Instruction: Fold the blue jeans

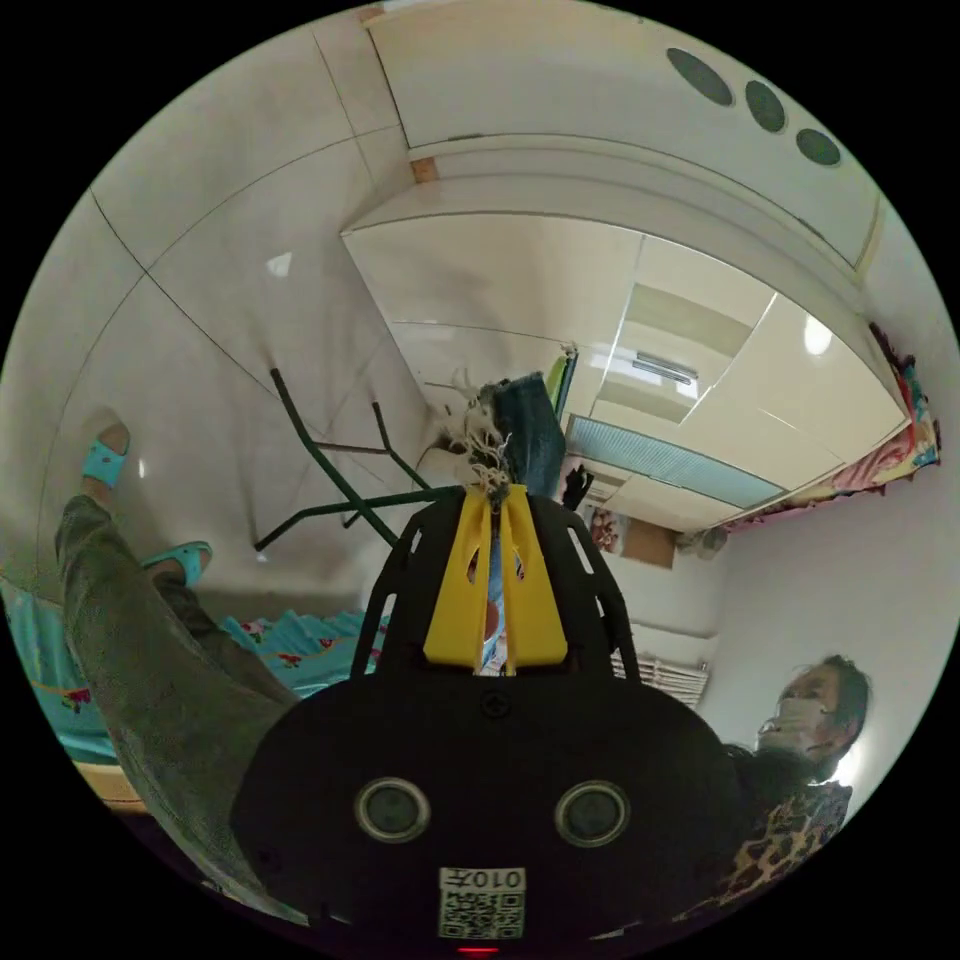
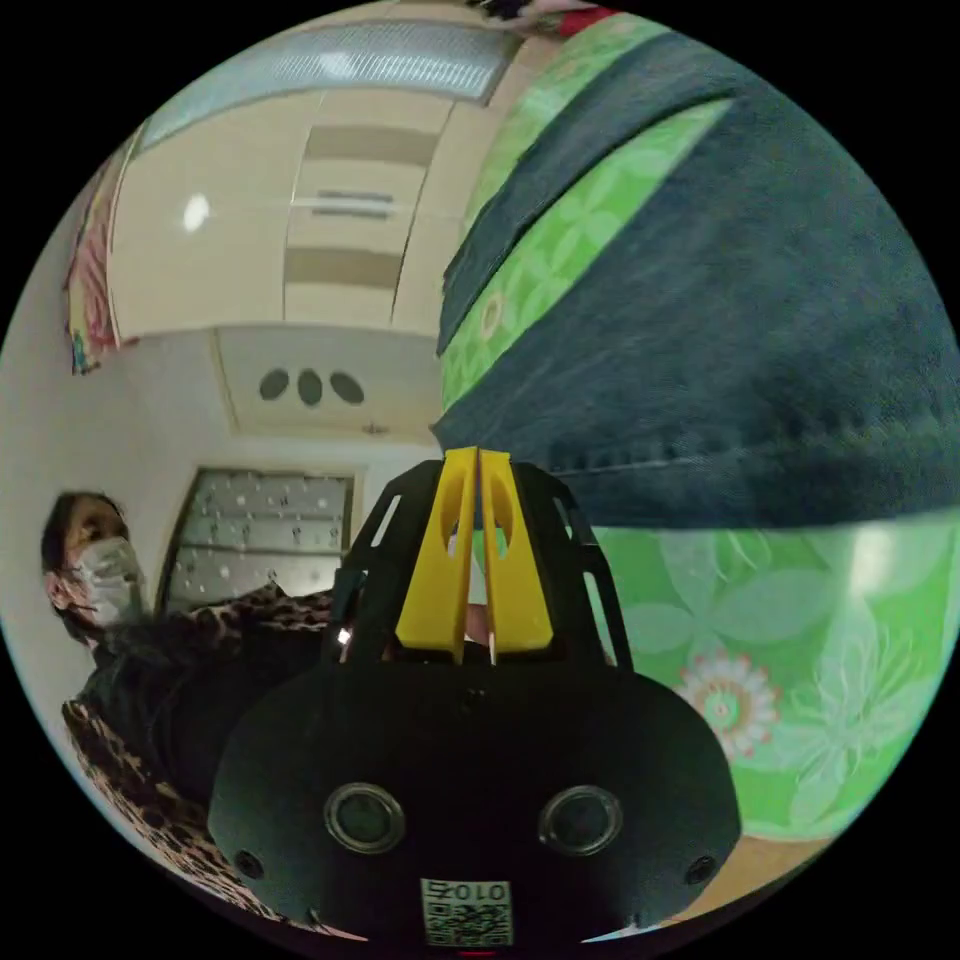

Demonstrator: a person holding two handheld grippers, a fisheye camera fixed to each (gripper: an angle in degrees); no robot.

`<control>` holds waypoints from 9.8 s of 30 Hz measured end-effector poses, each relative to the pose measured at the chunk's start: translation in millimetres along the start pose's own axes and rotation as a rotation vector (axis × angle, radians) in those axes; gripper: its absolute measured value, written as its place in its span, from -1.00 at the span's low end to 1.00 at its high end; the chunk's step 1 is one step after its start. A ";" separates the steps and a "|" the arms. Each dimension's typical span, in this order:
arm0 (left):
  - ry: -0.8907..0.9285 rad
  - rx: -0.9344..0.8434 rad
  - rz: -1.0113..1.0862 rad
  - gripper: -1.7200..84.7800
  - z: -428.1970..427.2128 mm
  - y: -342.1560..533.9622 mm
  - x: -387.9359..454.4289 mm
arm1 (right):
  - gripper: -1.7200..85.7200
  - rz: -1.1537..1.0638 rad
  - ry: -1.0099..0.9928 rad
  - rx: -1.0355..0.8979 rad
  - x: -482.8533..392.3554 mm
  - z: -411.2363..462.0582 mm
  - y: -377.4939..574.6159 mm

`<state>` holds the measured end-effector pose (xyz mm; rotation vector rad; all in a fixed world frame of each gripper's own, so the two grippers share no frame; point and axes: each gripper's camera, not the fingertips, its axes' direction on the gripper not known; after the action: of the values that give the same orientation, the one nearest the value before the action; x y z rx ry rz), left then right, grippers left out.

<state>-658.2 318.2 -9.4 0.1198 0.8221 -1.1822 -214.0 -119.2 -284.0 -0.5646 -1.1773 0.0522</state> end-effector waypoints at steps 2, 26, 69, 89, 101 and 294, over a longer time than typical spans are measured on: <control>0.014 -0.019 -0.002 -0.96 3.8 -6.9 -5.4 | -0.88 -0.119 0.067 -0.113 -32.7 46.1 -39.1; 0.138 -0.151 0.044 -0.95 -1.3 -33.9 -37.8 | -0.88 -0.585 0.359 -0.689 -212.1 386.6 -257.3; 0.390 -0.208 -0.149 -0.95 1.1 -84.5 -105.1 | -0.73 -1.412 1.627 -0.596 -387.9 630.9 71.6; 0.372 -0.295 -0.120 -0.95 -0.6 -110.8 -94.7 | -0.81 -0.860 0.980 -0.620 -331.4 493.1 -8.4; 0.377 -0.311 0.005 -0.95 -13.1 -111.5 -41.6 | -0.89 -0.426 0.588 -0.415 -228.4 221.4 21.3; -0.243 -1.153 0.904 -0.96 727.7 148.6 196.2 | -0.90 0.433 0.587 0.511 29.5 -439.6 431.4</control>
<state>-138.0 -128.3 337.3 -0.5447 0.9614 0.2147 293.1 90.2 -565.5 -0.3326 -0.4255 0.5095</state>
